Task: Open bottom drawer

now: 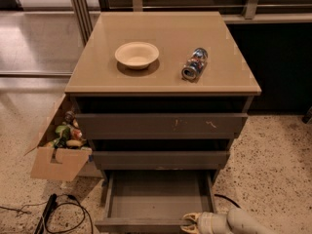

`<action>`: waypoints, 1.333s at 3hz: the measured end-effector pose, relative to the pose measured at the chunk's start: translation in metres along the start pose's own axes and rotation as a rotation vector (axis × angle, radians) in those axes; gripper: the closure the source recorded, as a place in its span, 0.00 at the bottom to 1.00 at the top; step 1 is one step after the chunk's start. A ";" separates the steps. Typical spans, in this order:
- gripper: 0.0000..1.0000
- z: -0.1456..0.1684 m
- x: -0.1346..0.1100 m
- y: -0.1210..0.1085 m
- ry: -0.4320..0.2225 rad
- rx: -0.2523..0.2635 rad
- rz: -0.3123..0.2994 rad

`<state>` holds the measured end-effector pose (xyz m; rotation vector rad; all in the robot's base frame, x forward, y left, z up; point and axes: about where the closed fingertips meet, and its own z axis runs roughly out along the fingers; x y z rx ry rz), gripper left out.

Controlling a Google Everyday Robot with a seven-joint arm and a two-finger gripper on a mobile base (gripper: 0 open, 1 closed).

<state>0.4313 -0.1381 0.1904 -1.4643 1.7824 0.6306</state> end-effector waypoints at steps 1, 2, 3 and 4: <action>0.40 0.000 0.000 0.000 0.000 0.000 0.000; 0.17 0.000 0.000 0.000 0.000 0.000 0.000; 0.00 0.000 0.000 0.000 0.000 0.000 0.000; 0.00 0.000 0.000 0.000 0.000 0.000 0.000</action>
Offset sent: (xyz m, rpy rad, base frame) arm 0.0000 0.0000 0.0001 0.0000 0.0000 0.0000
